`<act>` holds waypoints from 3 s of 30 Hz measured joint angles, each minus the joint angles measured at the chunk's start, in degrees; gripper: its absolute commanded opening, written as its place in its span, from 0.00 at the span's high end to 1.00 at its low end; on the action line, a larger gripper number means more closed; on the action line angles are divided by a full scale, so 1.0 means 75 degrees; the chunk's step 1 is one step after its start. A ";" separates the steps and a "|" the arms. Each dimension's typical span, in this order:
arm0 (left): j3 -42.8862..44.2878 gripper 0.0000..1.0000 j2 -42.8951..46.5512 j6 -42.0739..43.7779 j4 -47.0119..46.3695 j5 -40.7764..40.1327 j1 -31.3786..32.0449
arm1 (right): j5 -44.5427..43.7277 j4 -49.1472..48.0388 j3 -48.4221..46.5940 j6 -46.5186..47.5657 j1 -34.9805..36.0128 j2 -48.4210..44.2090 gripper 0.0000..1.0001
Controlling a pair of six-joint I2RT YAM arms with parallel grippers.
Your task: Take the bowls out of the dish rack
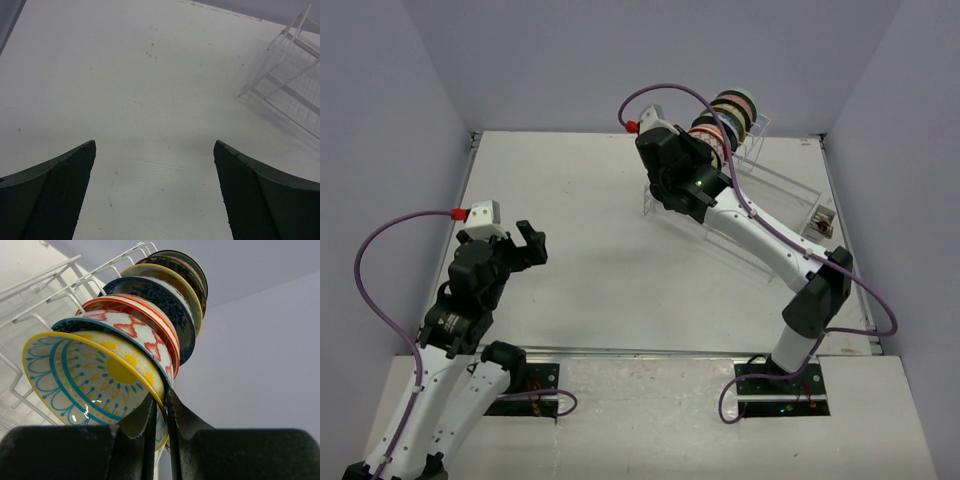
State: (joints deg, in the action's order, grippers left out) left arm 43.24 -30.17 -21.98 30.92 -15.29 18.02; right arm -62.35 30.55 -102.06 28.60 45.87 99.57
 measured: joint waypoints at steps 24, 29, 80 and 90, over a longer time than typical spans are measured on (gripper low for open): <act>0.0000 0.00 -0.0085 0.0000 0.0000 0.0000 0.0000 | 0.0079 -0.0743 0.0455 0.0364 0.0085 -0.0373 1.00; 0.0000 0.00 -0.0122 0.0000 0.0000 0.0003 0.0000 | 0.0286 -0.0828 0.0472 0.0367 0.0102 -0.0460 1.00; 0.0530 0.00 -0.1303 -0.0924 -0.0944 0.3622 0.0023 | 0.4199 0.1617 0.0947 -0.4951 0.0137 -0.2366 1.00; 0.1428 0.00 -0.3328 -0.1387 -0.1836 0.3136 0.2530 | 0.5135 0.2183 0.1314 -0.6403 0.0210 -0.1903 1.00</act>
State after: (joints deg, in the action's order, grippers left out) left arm 53.95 -55.13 -32.38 17.15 8.23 36.99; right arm -23.83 46.92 -92.20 -19.42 47.44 85.30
